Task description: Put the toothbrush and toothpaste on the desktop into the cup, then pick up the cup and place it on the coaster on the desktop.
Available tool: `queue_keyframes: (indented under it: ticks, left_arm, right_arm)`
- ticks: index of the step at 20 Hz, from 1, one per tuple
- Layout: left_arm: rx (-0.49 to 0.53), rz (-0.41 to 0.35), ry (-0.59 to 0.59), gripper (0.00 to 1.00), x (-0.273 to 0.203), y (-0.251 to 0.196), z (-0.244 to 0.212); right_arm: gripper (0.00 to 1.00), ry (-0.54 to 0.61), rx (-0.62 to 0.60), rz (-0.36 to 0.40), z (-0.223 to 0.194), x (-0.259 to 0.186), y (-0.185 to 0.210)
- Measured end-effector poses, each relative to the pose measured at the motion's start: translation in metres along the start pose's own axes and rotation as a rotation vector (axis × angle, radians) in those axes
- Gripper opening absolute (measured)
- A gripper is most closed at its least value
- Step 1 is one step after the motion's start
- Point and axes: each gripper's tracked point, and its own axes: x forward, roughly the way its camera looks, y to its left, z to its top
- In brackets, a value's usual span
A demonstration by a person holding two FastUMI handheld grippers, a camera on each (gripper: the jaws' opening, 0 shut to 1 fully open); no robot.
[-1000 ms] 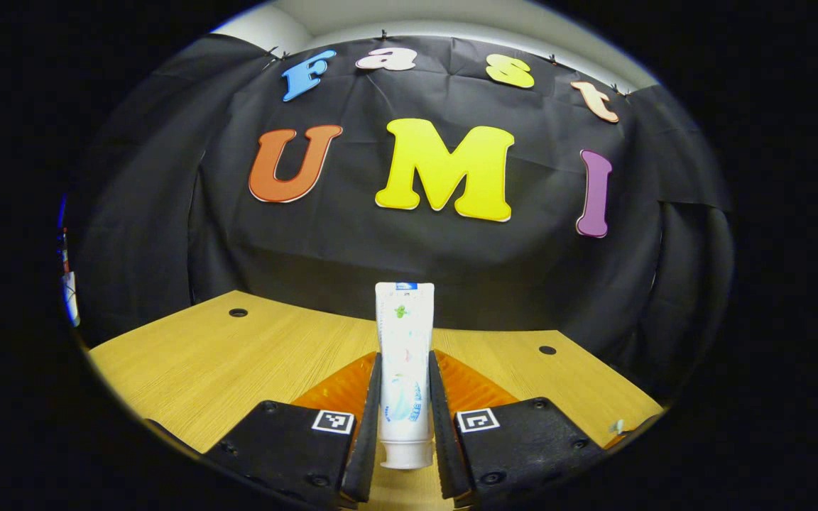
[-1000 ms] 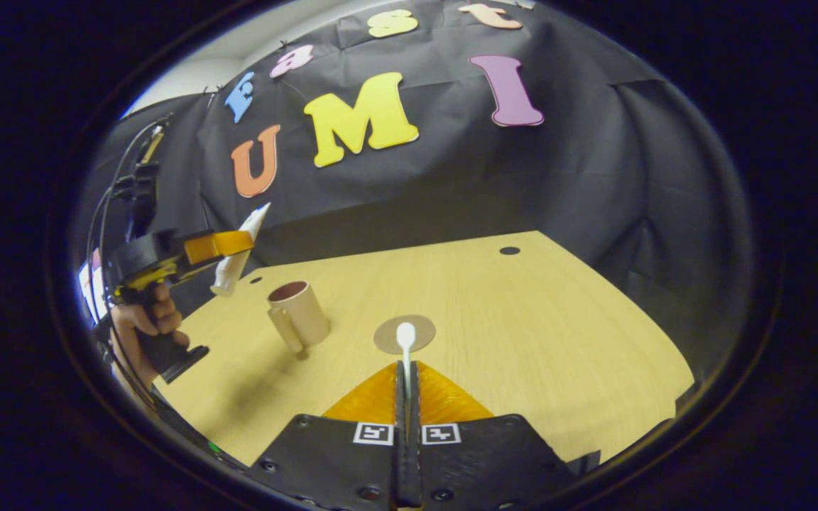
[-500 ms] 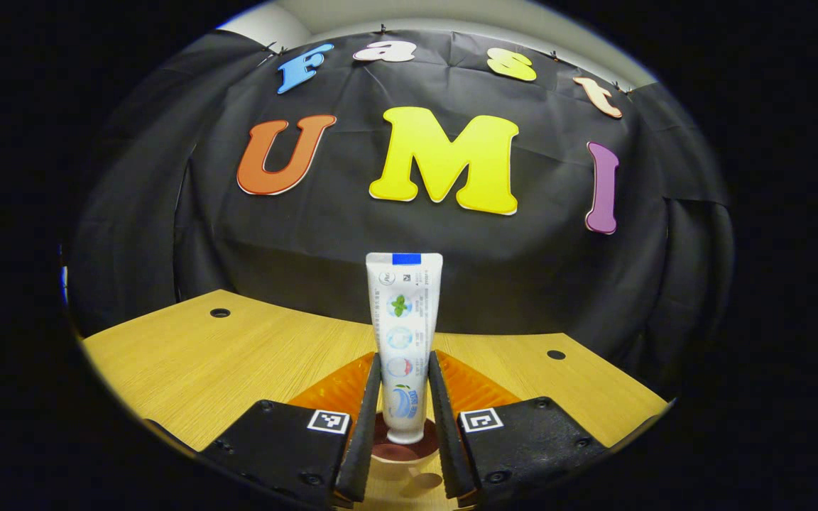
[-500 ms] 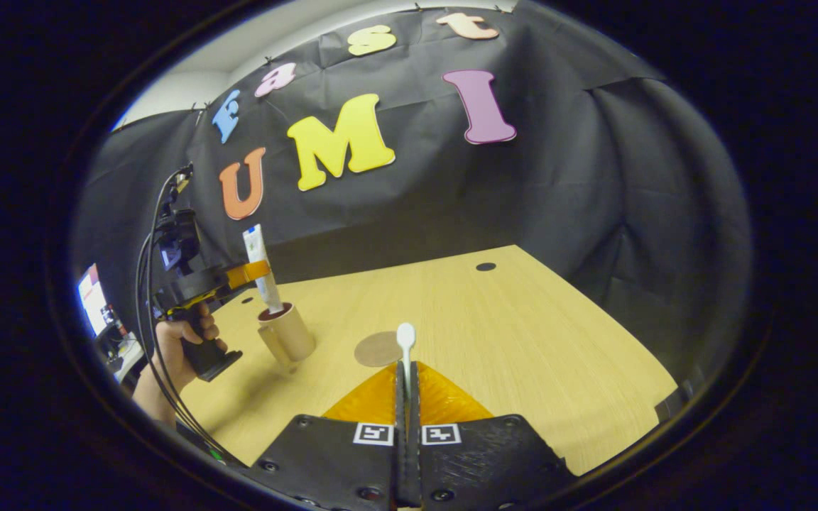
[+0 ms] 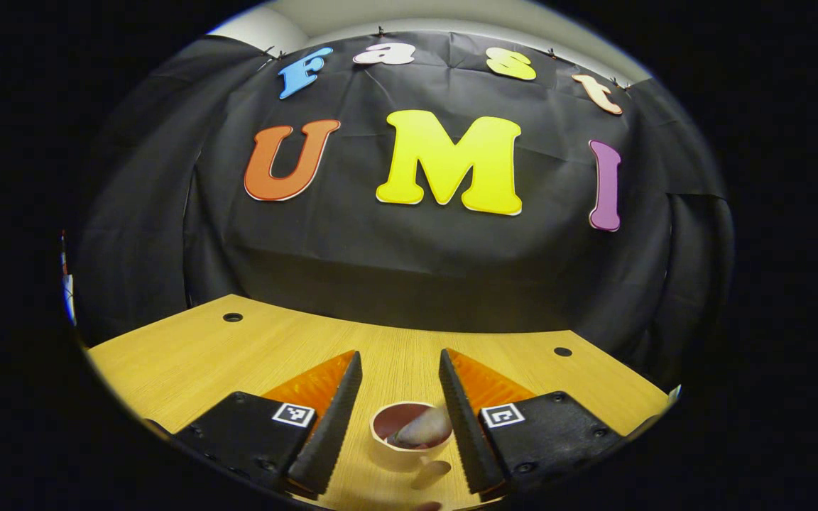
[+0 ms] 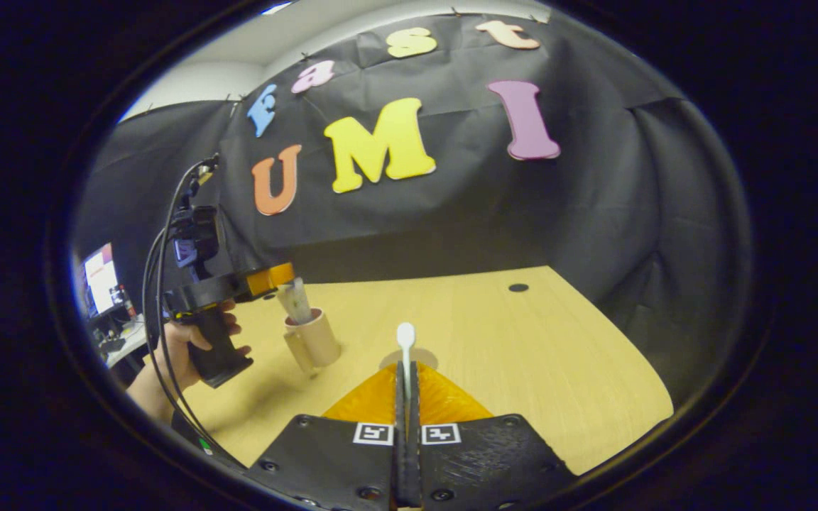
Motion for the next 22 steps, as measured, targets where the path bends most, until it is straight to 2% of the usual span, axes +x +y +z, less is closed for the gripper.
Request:
queue_keyframes:
  ticks: [1,3,8,9,12,15,19,22]
  left_arm:
    - [-0.005,0.007,0.003,0.84,-0.006,0.006,0.0]
    - [-0.009,0.037,-0.008,1.0,-0.022,0.022,0.004]
    - [-0.013,0.069,-0.026,0.98,-0.058,0.057,0.002]
    - [-0.014,0.074,-0.025,0.98,-0.063,0.064,-0.001]
    - [-0.005,0.088,-0.022,0.98,-0.075,0.081,-0.01]
    - [-0.008,0.102,-0.027,0.98,-0.082,0.097,-0.016]
    - [-0.048,0.109,-0.029,0.98,-0.09,0.111,-0.02]
    - [-0.079,0.131,-0.037,0.98,-0.089,0.123,-0.025]
  right_arm:
    - [0.0,-0.02,-0.019,0.042,0.009,0.006,0.017]
    - [0.0,-0.056,-0.066,0.106,0.024,0.025,0.045]
    - [0.0,-0.115,-0.099,0.242,0.052,0.081,0.112]
    - [0.02,-0.129,-0.095,0.269,0.058,0.089,0.126]
    - [0.0,-0.18,-0.057,0.375,0.076,0.099,0.175]
    - [0.0,-0.261,-0.023,0.437,0.093,0.109,0.21]
    - [0.0,-0.368,0.026,0.404,0.125,0.143,0.221]
    - [0.0,-0.408,0.03,0.359,0.131,0.172,0.218]
